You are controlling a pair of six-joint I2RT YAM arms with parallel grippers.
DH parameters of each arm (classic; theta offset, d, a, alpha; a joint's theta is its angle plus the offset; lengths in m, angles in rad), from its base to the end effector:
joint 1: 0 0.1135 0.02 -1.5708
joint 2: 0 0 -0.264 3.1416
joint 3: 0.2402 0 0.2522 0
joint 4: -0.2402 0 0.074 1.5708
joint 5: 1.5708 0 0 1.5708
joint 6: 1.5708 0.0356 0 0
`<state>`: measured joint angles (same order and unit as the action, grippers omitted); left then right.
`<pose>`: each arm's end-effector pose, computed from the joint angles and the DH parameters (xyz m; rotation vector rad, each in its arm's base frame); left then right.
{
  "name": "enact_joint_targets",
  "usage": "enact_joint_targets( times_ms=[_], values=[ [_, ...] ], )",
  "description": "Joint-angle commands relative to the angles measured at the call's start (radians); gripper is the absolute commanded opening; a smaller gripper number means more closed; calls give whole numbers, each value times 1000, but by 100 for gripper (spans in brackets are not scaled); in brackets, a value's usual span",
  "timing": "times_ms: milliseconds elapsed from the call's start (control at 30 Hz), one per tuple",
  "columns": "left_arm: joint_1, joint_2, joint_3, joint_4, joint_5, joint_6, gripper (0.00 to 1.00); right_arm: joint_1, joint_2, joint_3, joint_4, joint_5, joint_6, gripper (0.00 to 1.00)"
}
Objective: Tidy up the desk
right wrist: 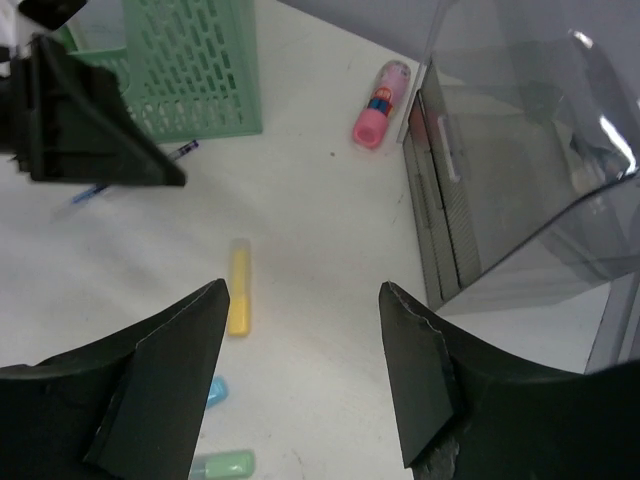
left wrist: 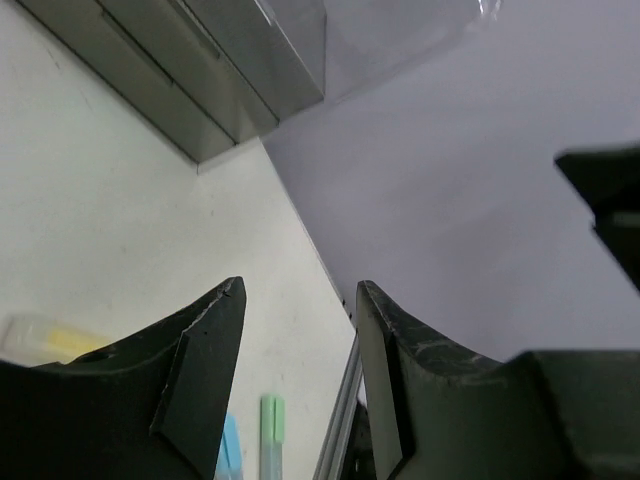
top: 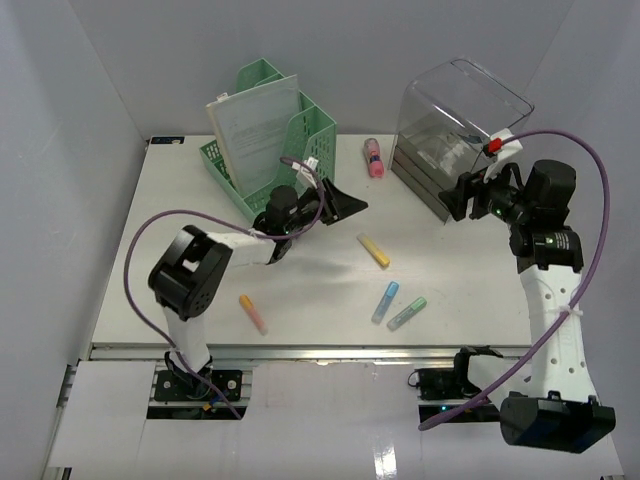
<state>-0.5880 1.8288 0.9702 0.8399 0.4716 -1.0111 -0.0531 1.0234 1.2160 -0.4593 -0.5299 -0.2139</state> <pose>0.3226 -0.2345 0.2206 0.0369 1.8418 -1.5622 0.2132 0.0067 0.4171 -0.5083 1.7372 0.2965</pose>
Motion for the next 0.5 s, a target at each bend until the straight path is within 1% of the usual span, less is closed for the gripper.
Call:
enact_joint_targets(
  times_ms=[0, 67, 233, 367, 467],
  values=[
    [-41, 186, 269, 84, -93, -120, 59, -98, -112, -160, 53, -209, -46, 70],
    [-54, 294, 379, 75, -105, -154, 60, -141, -148, -217, 82, -269, -42, 72],
    [-85, 474, 668, 6, -134, -196, 62, -274, -197, -355, 189, -419, 0, 74],
    [-114, 609, 837, -44, -194, -195, 62, -369, -222, -438, 295, -537, 46, 75],
    [-133, 672, 956, -98, -246, -185, 62, -419, -235, -479, 330, -603, 71, 75]
  ],
)
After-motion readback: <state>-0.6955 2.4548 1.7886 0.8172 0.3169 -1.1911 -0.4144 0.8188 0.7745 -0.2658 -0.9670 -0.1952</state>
